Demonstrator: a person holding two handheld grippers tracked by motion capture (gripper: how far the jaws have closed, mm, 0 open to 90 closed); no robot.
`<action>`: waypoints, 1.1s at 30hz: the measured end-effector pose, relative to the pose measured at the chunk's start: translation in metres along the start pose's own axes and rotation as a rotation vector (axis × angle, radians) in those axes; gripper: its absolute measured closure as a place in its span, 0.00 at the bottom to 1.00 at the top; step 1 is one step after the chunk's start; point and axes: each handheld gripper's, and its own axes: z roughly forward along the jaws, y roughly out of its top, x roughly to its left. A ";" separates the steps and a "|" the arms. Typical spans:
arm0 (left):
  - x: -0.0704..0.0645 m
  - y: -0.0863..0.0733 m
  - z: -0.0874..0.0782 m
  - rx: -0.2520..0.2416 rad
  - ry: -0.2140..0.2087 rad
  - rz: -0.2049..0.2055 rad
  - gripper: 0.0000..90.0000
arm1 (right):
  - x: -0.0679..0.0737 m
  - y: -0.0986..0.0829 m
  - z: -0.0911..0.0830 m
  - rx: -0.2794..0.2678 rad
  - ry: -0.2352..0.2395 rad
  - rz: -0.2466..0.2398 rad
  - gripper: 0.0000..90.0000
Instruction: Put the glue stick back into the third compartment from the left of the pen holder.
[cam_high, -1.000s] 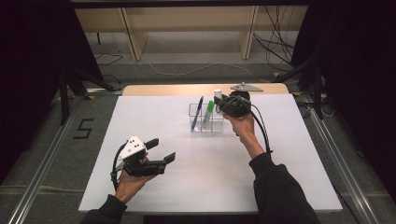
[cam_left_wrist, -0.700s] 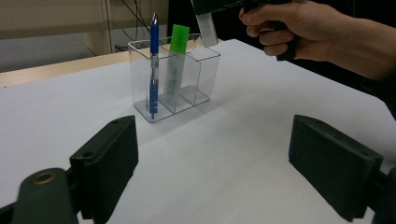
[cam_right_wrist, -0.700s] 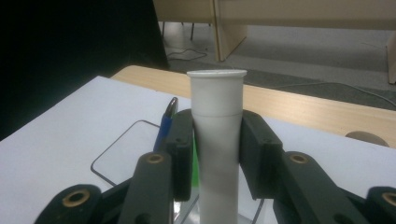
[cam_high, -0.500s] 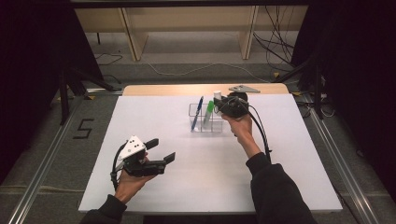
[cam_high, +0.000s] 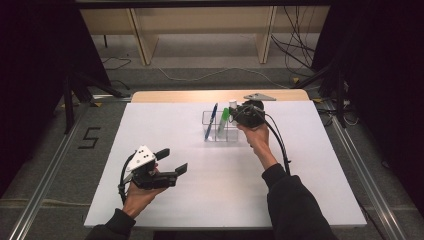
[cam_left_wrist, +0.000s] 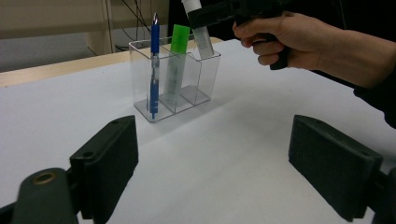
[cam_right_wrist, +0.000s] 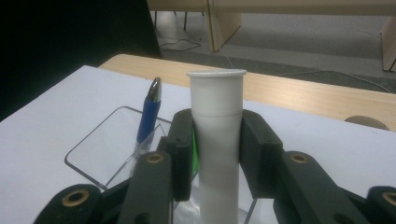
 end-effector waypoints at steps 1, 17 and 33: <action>0.000 0.000 0.000 0.000 0.000 -0.001 0.17 | 0.000 -0.001 0.001 0.003 -0.001 -0.003 0.75; 0.000 0.000 0.000 -0.001 -0.003 -0.005 0.17 | -0.003 0.002 -0.011 -0.018 0.035 0.021 0.45; 0.000 0.000 0.001 0.004 -0.005 -0.005 0.17 | 0.008 0.003 -0.042 -0.009 0.105 -0.033 0.36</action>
